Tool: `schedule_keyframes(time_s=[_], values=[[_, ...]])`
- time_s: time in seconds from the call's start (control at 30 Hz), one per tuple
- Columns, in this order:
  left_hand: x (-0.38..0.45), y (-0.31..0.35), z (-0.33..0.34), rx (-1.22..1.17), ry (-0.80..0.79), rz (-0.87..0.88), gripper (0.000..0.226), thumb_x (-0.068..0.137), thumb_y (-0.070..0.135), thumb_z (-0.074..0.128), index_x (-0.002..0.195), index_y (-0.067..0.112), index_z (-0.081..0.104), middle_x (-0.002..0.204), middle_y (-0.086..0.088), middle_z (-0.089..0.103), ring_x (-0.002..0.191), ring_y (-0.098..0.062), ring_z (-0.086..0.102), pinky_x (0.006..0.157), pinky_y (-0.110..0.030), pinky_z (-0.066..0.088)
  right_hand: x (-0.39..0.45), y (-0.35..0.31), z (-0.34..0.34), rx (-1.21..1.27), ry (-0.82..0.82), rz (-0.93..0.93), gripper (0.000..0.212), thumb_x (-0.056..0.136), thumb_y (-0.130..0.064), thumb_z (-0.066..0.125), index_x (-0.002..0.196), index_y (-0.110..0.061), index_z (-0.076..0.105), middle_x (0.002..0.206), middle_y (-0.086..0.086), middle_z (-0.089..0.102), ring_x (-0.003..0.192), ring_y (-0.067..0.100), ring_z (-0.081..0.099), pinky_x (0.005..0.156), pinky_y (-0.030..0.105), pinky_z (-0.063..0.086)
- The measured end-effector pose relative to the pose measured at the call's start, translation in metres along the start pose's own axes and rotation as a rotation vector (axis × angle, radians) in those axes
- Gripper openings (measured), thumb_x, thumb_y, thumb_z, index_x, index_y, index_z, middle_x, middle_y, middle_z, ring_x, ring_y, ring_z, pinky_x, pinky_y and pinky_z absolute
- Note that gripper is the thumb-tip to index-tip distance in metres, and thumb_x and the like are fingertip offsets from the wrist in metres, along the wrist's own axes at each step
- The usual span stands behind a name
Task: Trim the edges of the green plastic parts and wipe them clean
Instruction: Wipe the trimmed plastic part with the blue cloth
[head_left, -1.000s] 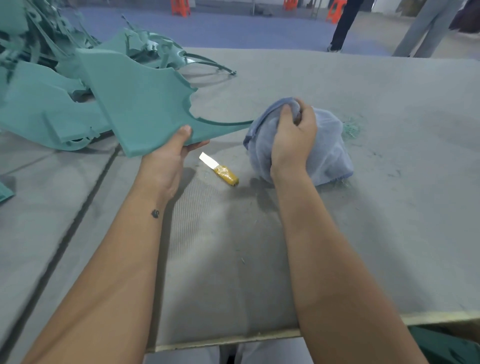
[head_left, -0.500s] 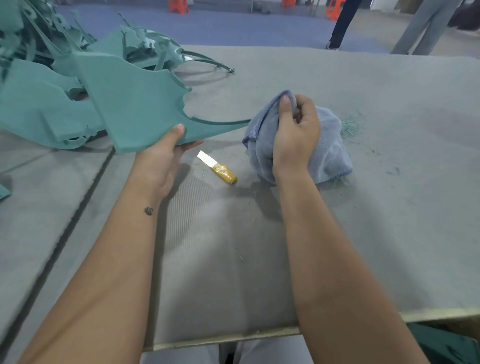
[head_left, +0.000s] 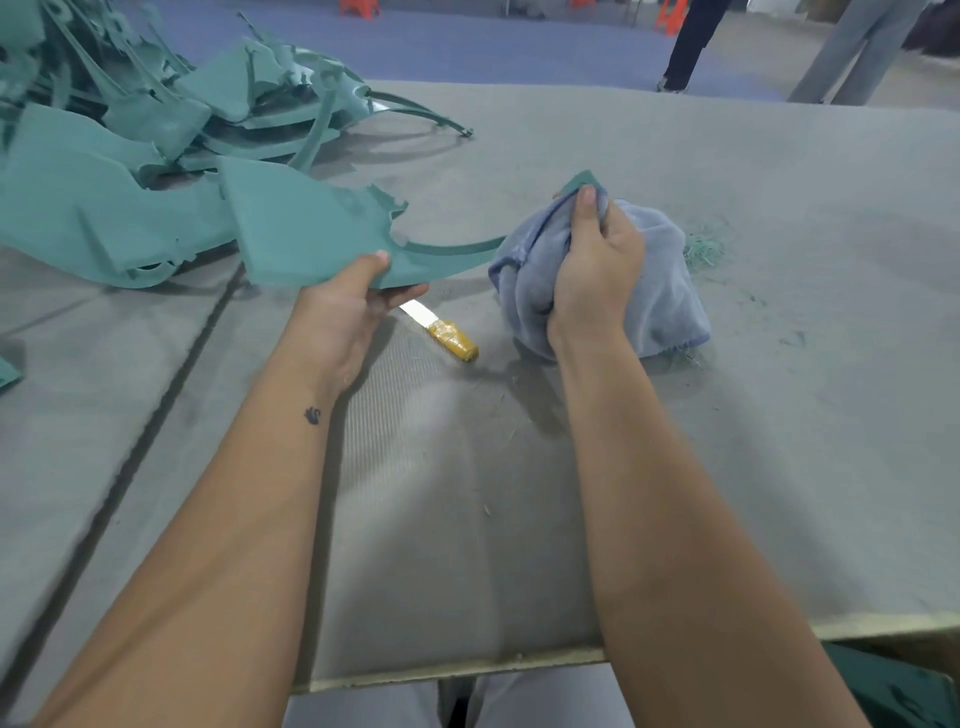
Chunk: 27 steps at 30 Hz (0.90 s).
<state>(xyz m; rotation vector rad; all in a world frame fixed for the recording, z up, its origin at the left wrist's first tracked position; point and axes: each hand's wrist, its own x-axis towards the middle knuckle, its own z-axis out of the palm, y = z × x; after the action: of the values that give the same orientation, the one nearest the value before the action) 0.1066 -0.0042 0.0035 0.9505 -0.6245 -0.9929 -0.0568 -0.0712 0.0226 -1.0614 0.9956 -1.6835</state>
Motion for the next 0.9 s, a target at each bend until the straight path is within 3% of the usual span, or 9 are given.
schedule_keyframes(time_s=[0.17,0.3,0.43,0.57,0.6,0.67,0.73,0.83,0.9], values=[[0.000,0.008,-0.001,-0.128,0.091,-0.098,0.014,0.096,0.005,0.048,0.100,0.009,0.061,0.098,-0.007,0.071,0.085,-0.022,0.071,0.082,-0.034,0.058,0.001,-0.006,-0.002,0.402,-0.025,0.306,0.038,0.103,-0.037,0.038,0.086,-0.014,0.062,0.077,0.005,0.067,0.073,0.020,0.065,0.073,0.034,0.054],[-0.004,0.011,0.000,-0.103,0.027,-0.158,0.014,0.097,0.009,0.046,0.098,0.012,0.060,0.085,-0.002,0.074,0.074,-0.017,0.072,0.081,-0.033,0.059,0.010,-0.008,-0.009,0.553,0.051,0.344,0.038,0.102,-0.047,0.030,0.111,-0.021,0.057,0.097,0.010,0.066,0.084,0.024,0.067,0.082,0.038,0.056],[-0.010,0.012,0.004,-0.051,-0.052,-0.169,0.017,0.095,0.008,0.046,0.082,0.011,0.056,0.058,0.003,0.063,0.047,-0.010,0.060,0.069,-0.028,0.058,0.001,-0.009,0.006,0.295,-0.103,0.343,0.034,0.102,-0.034,0.038,0.102,-0.013,0.065,0.081,0.012,0.060,0.069,0.023,0.059,0.067,0.030,0.052],[-0.015,0.008,0.008,0.071,-0.175,-0.201,0.018,0.092,0.002,0.041,0.079,0.010,0.051,0.047,0.002,0.049,0.041,-0.012,0.045,0.061,-0.033,0.053,-0.007,-0.004,0.012,-0.223,-0.295,0.165,0.031,0.099,-0.026,0.048,0.098,-0.002,0.067,0.087,0.015,0.067,0.085,0.024,0.065,0.080,0.032,0.053],[-0.016,0.007,0.011,0.107,-0.183,-0.199,0.020,0.090,0.000,0.040,0.079,0.011,0.053,0.049,0.002,0.052,0.042,-0.012,0.048,0.057,-0.031,0.053,-0.008,-0.003,0.012,-0.227,-0.334,0.168,0.034,0.099,-0.024,0.051,0.096,0.006,0.066,0.078,0.012,0.070,0.078,0.019,0.068,0.073,0.027,0.055],[-0.018,0.006,0.014,0.125,-0.188,-0.190,0.025,0.087,-0.002,0.039,0.083,0.013,0.059,0.057,0.004,0.061,0.048,-0.011,0.056,0.051,-0.025,0.053,-0.012,-0.003,0.012,-0.182,-0.425,0.187,0.026,0.095,-0.021,0.058,0.083,-0.002,0.071,0.066,0.000,0.071,0.065,0.006,0.067,0.061,0.017,0.052],[-0.018,0.006,0.015,0.110,-0.212,-0.186,0.024,0.081,0.000,0.045,0.088,0.014,0.064,0.068,0.005,0.068,0.055,-0.010,0.062,0.051,-0.024,0.053,-0.012,-0.004,0.012,-0.225,-0.489,0.170,0.009,0.089,-0.010,0.064,0.089,-0.007,0.073,0.081,0.006,0.073,0.075,0.009,0.067,0.069,0.023,0.054],[-0.012,0.000,0.015,0.162,-0.123,-0.157,0.019,0.082,0.005,0.058,0.096,0.016,0.065,0.085,0.001,0.073,0.067,-0.011,0.068,0.058,-0.027,0.055,-0.012,-0.006,0.013,-0.240,-0.339,0.137,0.017,0.082,0.002,0.063,0.098,0.009,0.064,0.085,0.022,0.067,0.072,0.023,0.061,0.068,0.043,0.054],[-0.007,-0.002,0.015,0.175,0.048,-0.102,0.025,0.088,0.010,0.062,0.110,0.018,0.054,0.104,-0.002,0.066,0.068,-0.006,0.067,0.058,-0.026,0.054,-0.013,-0.006,0.012,-0.216,-0.166,0.146,0.016,0.079,0.002,0.061,0.091,0.011,0.058,0.075,0.012,0.052,0.064,0.022,0.050,0.059,0.039,0.048]])
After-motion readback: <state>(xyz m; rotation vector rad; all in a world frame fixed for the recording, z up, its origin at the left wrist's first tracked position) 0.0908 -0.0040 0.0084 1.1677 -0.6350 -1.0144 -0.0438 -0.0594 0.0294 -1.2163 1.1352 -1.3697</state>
